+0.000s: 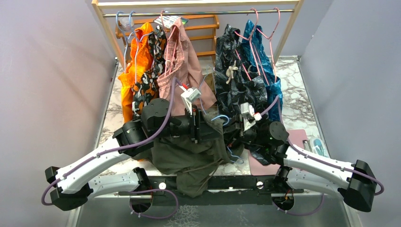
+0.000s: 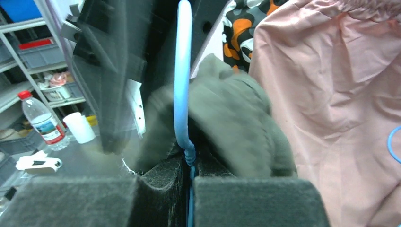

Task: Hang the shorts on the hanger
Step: Hang the shorts on the hanger.

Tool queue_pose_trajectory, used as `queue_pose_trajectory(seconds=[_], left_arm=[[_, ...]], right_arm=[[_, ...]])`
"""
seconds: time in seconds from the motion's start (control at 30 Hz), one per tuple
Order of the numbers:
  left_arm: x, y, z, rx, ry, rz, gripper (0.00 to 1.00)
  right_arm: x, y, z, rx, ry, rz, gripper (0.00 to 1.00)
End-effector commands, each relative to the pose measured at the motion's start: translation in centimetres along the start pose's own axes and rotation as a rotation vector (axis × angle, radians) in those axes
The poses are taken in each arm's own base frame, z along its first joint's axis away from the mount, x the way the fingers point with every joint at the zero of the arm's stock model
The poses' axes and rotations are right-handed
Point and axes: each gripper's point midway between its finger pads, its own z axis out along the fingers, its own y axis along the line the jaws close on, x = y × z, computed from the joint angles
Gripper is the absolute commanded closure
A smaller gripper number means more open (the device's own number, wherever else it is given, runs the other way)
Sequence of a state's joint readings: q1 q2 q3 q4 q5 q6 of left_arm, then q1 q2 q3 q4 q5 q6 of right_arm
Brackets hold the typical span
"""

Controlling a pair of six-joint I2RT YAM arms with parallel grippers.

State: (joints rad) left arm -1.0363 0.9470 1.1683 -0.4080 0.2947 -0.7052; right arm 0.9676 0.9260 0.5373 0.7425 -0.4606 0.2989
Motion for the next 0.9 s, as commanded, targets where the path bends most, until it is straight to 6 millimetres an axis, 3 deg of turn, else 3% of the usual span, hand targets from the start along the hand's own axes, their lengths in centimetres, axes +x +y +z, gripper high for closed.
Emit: queue_pose_trajectory(seconds=[0.0,0.1,0.17,0.43,0.7,0.87], left_arm=[[-1.4,-3.4,-0.7,0.138,-0.046,0.014,0.45],[-2.3,-5.1,-1.7,0.205,-0.087,0.027,0.23],[-2.6,-5.6,-2.2,0.223,-0.101,0.037,0.18],[-3.6,-7.3,-4.3,0.273,-0.151,0.095,0.15],[-7.7,-13.4,-9.9,0.498,-0.392,0.249,0.09],[-9.6,-14.8,-11.5,0.485,-0.469,0.395,0.01]], right_arm=[[-4.8,2.7,-0.4,-0.1,-0.178,-0.026,0.99],[-5.5,3.1,-0.8,-0.106,-0.22,-0.024,0.99],[-5.9,3.2,-1.0,-0.108,-0.254,-0.021,0.99],[-7.8,4.1,-1.7,-0.143,-0.359,-0.011,0.99],[-9.5,5.0,-2.5,-0.178,-0.443,-0.006,0.99],[-11.0,6.4,-3.5,-0.204,-0.446,-0.074,0.99]])
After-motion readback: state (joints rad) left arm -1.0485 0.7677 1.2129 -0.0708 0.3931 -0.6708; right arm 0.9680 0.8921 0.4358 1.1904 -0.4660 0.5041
